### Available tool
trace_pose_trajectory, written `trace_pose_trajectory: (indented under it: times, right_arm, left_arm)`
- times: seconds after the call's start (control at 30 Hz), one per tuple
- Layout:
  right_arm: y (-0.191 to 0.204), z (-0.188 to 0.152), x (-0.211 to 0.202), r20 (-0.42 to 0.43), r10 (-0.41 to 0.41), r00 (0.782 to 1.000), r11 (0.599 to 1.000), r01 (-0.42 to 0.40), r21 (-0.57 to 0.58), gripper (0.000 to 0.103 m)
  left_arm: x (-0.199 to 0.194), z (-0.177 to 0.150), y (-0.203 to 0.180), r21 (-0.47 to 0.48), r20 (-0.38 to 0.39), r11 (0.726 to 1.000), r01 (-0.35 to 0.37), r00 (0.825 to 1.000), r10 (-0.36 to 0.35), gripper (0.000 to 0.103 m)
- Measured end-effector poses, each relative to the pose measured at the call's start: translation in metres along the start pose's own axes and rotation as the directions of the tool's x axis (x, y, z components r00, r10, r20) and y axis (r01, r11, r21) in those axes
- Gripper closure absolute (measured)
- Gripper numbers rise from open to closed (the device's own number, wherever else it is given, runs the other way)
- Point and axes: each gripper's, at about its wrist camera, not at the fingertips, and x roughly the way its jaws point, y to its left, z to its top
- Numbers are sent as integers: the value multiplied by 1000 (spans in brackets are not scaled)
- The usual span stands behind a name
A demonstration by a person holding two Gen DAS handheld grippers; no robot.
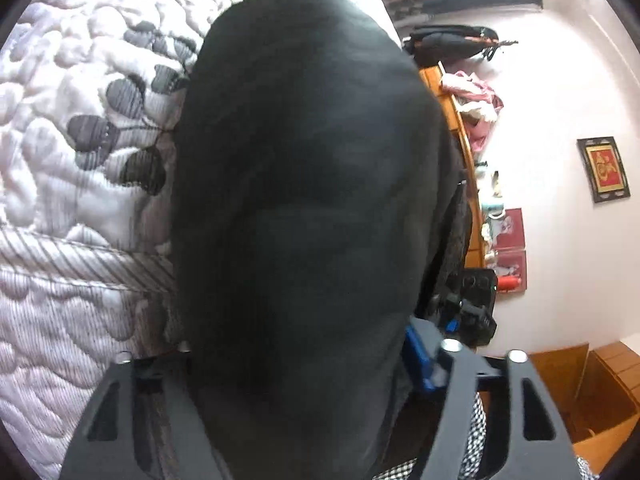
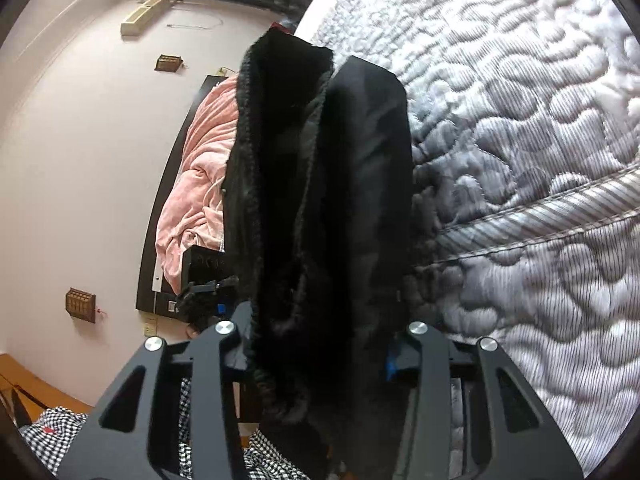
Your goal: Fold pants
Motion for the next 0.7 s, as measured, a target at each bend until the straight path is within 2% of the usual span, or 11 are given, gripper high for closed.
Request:
trace_pose_trajectory:
  times: [0.1,0.17,0.27,0.43,0.6,0.7]
  right_arm:
    - [16,0,-4,25,-11,1000,1000,11,-28,64]
    - [34,6,-7,40,-25,999,998,28,-62,64]
    - [54,21,-12,65,-34,997,994,41,-106,65]
    - [89,78,-21,116,-50,992,979,71,-193,65]
    - [91,147,-5,112,-96,989,974,116,-193,65]
    - [77,179,14,101,-124,987,977,139,-159,65]
  left_arm:
    - [-5,-1,-11,7,42,999,32,999,-32,57]
    - [-9,2,-23,24,76,999,47,996,-48,61]
    - [-11,13,-42,58,120,996,73,990,-80,62]
    - [-19,54,-80,141,199,987,80,974,-108,62]
    - [-13,108,-87,139,248,989,40,966,-74,62]
    - [-6,138,-84,131,270,991,-27,963,-9,62]
